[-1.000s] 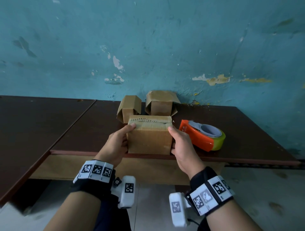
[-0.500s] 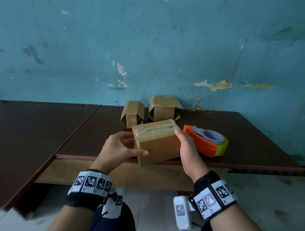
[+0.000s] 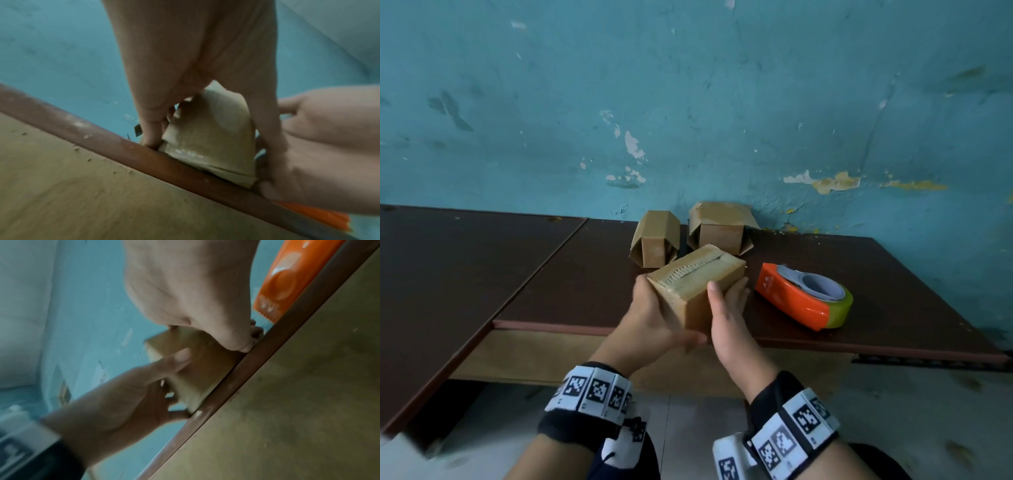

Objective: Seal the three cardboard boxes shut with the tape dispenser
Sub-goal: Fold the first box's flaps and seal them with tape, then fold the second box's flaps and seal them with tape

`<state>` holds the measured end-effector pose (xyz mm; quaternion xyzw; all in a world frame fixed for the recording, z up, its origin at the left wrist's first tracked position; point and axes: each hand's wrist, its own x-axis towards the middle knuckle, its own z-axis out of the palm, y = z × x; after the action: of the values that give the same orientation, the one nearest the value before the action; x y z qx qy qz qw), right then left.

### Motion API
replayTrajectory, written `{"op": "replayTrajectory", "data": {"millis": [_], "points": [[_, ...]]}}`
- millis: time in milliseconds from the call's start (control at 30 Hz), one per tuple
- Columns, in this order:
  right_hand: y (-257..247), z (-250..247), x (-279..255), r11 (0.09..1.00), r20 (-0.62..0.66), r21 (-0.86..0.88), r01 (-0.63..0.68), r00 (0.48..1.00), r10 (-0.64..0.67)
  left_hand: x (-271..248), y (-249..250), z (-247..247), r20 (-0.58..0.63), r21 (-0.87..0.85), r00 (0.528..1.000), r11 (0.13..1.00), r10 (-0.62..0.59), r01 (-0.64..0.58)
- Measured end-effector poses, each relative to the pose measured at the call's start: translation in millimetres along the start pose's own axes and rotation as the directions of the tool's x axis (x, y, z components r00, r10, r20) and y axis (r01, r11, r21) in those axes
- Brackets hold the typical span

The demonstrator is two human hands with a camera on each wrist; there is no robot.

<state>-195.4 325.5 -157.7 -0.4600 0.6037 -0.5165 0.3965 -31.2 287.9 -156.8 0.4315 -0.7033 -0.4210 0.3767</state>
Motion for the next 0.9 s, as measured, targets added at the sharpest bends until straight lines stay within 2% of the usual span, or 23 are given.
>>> {"op": "replayTrajectory", "data": {"millis": [67,167,300,467,567,667,767,900], "points": [[0,9,-1,1.000,0.015,0.002,0.014,1.000,-0.014,-5,8,7,0.101,-0.010,0.994,0.999,0.051,-0.050],[7,11,4,0.989,0.030,0.150,0.001,1.000,-0.006,-6,10,5,0.120,-0.155,0.988,0.985,0.101,-0.082],[6,12,1,0.979,0.046,0.196,0.050,0.997,-0.060,-5,8,-7,0.024,-0.126,0.980,0.973,0.196,-0.191],[0,34,2,0.973,0.059,0.225,0.054,0.996,-0.069,-9,6,-28,-0.046,-0.088,0.967,0.963,0.251,-0.254],[-18,56,1,0.975,0.079,0.174,0.137,0.985,-0.153,-13,3,-47,-0.166,-0.118,0.952,0.954,0.256,-0.277],[-32,84,8,0.974,0.105,0.132,0.182,0.975,-0.196,-17,-7,-71,-0.283,-0.095,0.930,0.958,0.234,-0.270],[-36,116,17,0.987,0.171,0.113,0.114,0.976,-0.133,-20,-20,-96,-0.320,-0.038,0.925,0.973,0.204,-0.227],[-38,148,35,0.997,0.275,0.076,0.014,0.961,-0.034,-12,-32,-118,-0.382,0.102,0.919,0.993,0.095,-0.060]]}}
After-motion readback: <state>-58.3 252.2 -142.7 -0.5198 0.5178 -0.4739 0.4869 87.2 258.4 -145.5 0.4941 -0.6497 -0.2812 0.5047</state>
